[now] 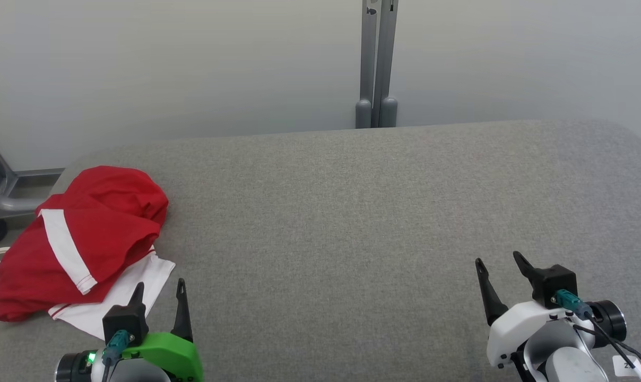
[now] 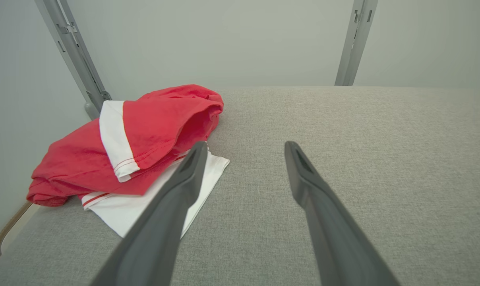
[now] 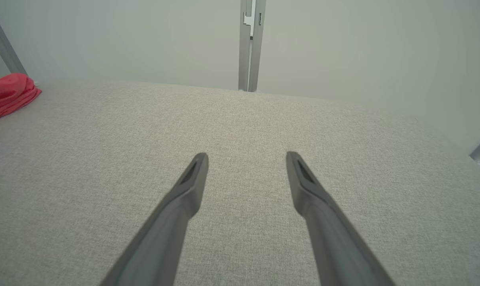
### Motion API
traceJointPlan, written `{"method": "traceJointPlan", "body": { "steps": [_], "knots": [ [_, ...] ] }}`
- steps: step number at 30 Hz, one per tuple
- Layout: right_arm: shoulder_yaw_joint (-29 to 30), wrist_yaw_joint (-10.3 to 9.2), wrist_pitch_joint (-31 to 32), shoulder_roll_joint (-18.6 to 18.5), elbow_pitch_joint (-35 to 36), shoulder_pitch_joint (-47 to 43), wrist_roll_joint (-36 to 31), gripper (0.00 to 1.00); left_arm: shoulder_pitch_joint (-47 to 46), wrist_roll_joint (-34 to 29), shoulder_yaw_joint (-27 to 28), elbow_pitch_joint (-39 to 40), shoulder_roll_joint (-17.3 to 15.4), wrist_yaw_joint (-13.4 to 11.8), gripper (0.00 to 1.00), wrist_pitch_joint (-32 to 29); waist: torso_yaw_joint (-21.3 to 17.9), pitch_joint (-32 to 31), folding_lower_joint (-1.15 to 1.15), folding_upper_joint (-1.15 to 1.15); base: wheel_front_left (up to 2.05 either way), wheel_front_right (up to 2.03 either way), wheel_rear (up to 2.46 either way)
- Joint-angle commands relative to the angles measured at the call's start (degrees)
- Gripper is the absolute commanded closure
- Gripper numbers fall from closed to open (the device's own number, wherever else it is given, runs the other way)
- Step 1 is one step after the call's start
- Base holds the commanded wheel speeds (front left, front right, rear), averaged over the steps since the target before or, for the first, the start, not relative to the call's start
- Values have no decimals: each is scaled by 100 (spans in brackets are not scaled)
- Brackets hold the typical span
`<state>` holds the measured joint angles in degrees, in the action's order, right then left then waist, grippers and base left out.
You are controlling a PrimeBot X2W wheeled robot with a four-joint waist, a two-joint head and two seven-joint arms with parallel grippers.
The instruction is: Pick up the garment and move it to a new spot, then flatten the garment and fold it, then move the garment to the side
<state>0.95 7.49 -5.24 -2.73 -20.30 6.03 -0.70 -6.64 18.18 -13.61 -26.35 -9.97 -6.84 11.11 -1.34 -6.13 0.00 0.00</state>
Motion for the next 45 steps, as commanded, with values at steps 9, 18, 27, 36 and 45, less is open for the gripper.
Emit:
{"method": "traceJointPlan", "body": {
  "steps": [9, 18, 27, 36, 45],
  "knots": [
    [-35, 0, -76, -26, -35, 15, -252, 0, -36, -127, -57, 7, -79, -81, 0, 49, 5, -39, 0, 0, 0, 0, 0],
    [-26, 0, -82, -25, -51, 28, -242, 0, -1, -37, -81, 43, -92, -108, 0, -14, 21, -33, 0, 0, 0, 0, 0],
    [-57, 0, -178, -21, -90, -83, 231, 0, 122, 199, -17, 110, -83, 9, 0, -11, 365, -42, 0, 0, 0, 0, 0],
    [-145, 0, -336, -24, -181, -196, 587, 0, 297, 293, 13, 231, -194, -22, 0, -110, 1195, -122, 0, 0, 0, 0, 0],
    [-336, 0, -512, -22, -343, -289, 874, 0, 570, 445, 138, 520, -359, -96, 0, -237, 2035, -218, 0, 0, 0, 0, 0]
  ]
}}
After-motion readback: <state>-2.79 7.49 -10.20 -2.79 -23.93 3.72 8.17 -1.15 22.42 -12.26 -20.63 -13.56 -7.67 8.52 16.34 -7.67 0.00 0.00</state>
